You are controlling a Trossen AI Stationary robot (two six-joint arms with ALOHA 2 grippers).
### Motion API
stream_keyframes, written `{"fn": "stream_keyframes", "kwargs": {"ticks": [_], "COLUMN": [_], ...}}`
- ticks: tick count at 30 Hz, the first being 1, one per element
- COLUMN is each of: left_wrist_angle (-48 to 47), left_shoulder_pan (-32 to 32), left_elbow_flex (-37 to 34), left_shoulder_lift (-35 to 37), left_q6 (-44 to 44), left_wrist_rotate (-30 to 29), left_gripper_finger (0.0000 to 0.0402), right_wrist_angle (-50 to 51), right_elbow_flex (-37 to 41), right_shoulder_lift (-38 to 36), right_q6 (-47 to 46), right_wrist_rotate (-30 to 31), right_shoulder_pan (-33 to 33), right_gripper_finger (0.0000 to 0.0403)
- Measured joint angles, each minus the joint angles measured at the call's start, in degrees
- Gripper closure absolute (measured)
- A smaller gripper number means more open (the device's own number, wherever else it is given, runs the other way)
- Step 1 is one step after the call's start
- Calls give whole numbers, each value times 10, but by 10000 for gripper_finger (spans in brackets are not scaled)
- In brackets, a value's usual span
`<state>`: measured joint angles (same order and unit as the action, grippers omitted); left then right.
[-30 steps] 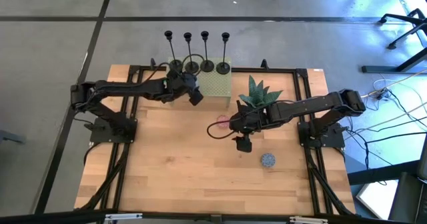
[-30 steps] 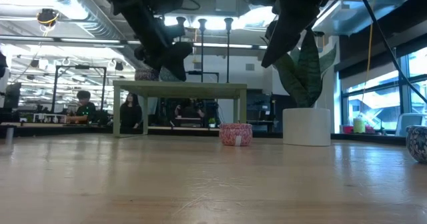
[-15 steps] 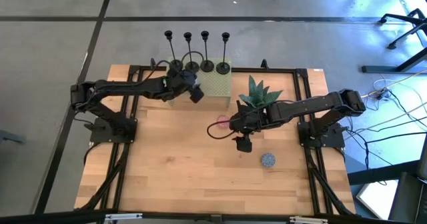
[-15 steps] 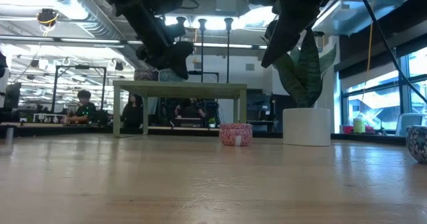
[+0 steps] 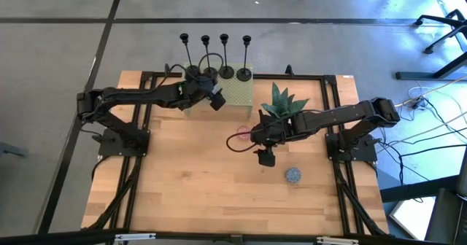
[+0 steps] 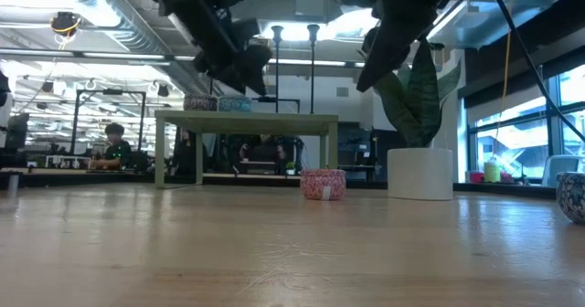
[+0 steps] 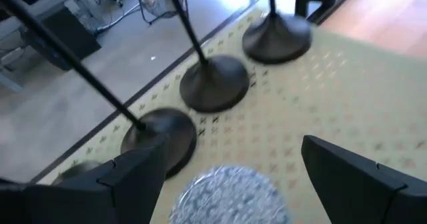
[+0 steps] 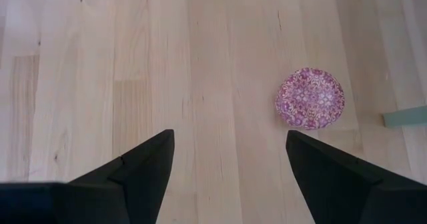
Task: Pick & Place candle stick holders
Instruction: Put the red scented candle on the shelf
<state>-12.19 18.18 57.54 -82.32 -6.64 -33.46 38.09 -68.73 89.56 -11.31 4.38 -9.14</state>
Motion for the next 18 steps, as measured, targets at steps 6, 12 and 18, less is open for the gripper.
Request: {"fn": "stream_keyframes", "kwargs": {"ticks": [6,12,18], "left_wrist_angle": [-2,-56,-175], "left_shoulder_pan": [-32,-96,-191], "left_elbow_flex": [32,36,37], "left_shoulder_lift": [20,85,154], "left_q6": [5,14,-61], "left_wrist_rotate": [0,2,2], "left_gripper_finger": [66,66,66], "right_wrist_angle": [-13,-11,-10], "right_elbow_flex": [0,0,0], "right_shoulder_lift": [0,0,0], "right_q6": [0,1,22], "right_wrist_rotate": [1,1,1], "right_shoulder_pan": [0,0,0], "right_gripper_finger": [109,109,110]}}
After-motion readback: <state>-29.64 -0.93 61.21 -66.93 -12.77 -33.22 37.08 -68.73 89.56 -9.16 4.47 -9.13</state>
